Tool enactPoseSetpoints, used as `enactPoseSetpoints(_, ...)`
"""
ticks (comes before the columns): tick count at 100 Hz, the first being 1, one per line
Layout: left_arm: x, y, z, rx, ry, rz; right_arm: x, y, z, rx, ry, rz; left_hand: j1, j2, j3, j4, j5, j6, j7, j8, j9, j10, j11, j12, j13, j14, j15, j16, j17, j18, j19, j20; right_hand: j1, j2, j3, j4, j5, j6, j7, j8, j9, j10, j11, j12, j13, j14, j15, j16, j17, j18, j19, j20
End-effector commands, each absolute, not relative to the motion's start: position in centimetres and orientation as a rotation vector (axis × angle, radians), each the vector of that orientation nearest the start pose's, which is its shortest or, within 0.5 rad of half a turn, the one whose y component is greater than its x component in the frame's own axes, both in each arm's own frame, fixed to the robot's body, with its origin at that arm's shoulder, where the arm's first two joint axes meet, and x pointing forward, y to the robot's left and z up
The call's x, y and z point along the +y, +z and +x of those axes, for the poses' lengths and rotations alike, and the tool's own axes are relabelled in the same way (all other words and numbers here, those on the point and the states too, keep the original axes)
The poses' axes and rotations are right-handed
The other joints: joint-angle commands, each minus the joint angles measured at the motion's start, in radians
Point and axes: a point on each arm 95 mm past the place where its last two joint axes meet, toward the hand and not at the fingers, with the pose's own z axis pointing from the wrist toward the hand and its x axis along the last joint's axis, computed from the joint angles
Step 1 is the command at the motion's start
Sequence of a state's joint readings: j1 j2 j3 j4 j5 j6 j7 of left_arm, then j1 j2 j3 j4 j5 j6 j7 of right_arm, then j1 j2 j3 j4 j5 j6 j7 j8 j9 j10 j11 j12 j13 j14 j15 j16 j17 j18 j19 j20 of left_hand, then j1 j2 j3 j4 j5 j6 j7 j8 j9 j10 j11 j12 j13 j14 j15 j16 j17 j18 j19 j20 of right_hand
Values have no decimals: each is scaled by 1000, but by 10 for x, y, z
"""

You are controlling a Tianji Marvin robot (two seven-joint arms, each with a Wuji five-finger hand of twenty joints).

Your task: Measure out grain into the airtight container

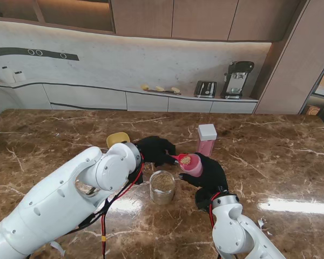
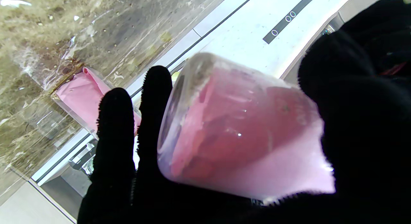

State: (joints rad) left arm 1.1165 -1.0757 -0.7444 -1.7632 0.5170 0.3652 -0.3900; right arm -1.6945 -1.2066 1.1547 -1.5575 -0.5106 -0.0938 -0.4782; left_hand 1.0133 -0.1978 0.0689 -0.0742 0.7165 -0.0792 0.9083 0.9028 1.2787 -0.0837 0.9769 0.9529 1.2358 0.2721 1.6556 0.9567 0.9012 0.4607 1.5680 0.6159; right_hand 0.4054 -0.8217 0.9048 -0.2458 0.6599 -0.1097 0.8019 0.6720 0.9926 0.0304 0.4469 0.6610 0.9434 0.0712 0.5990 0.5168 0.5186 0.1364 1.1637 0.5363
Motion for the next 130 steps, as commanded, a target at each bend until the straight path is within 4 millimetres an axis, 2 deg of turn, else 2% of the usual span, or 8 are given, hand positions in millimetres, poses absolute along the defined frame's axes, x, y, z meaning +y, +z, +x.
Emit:
enactPoseSetpoints(1,-156,-227,412,1874,-1623,-1466,28,-363,350,-1114,-2644,-2223,39,34,-25,30,-9,-4,14,4,80,-33,9,12,29,10,102,0,12,11,77,17,100,170,178,-8,49,-110,80,6,28,-65,28,0,5,-34,0,2,-4,-23,-15,-22)
enactPoseSetpoints(14,-162,-225,405,1927,-1595,-1271,29,-363,351,-1117,-2646,-2220,34,35,-26,29,-9,-12,15,1,80,-42,11,12,29,2,102,1,18,7,77,15,99,170,179,-7,48,-111,80,5,28,-65,27,0,5,-35,0,2,-4,-23,-14,-22)
enactPoseSetpoints(36,-172,-231,401,1995,-1541,-1066,31,-363,351,-1123,-2648,-2211,29,34,-26,28,-7,-19,19,1,81,-48,15,13,30,-7,103,2,27,-1,77,12,100,171,178,-7,48,-110,80,6,29,-64,28,-1,5,-34,0,2,-3,-23,-14,-22)
enactPoseSetpoints(73,-170,-222,399,1918,-1540,-821,32,-364,351,-1136,-2644,-2212,25,33,-23,26,-8,-24,22,-4,81,-51,20,10,30,-10,106,1,35,-5,77,5,100,173,176,-7,48,-108,80,5,29,-65,28,0,6,-34,1,2,-1,-22,-13,-21)
enactPoseSetpoints(93,-175,-233,398,1989,-1475,-575,34,-363,350,-1145,-2638,-2202,15,33,-24,24,-11,-42,27,-4,80,-67,24,8,30,-27,107,-1,43,-20,76,-1,99,173,176,-8,48,-108,80,5,29,-65,28,-1,7,-35,1,2,-1,-23,-13,-21)
enactPoseSetpoints(102,-175,-237,399,1987,-1467,-562,33,-363,350,-1142,-2643,-2204,12,33,-21,24,-14,-47,28,-7,80,-72,26,6,30,-33,108,-3,48,-29,75,-6,100,173,176,-7,48,-110,80,5,30,-65,28,-1,7,-35,1,2,-1,-23,-13,-21)
enactPoseSetpoints(107,-175,-237,399,1978,-1473,-585,32,-363,350,-1140,-2644,-2205,13,32,-18,23,-14,-41,30,-9,80,-64,26,4,30,-20,108,-4,43,-18,73,-8,100,173,176,-7,48,-110,80,5,30,-65,28,-1,6,-34,0,2,-2,-23,-13,-21)
enactPoseSetpoints(130,-171,-230,400,1925,-1489,-605,31,-362,350,-1134,-2648,-2213,12,29,-16,23,-12,-43,28,-15,80,-65,28,3,30,-23,108,-4,45,-20,75,-8,100,174,176,-7,49,-110,80,6,30,-65,28,0,6,-35,1,2,-1,-23,-12,-21)
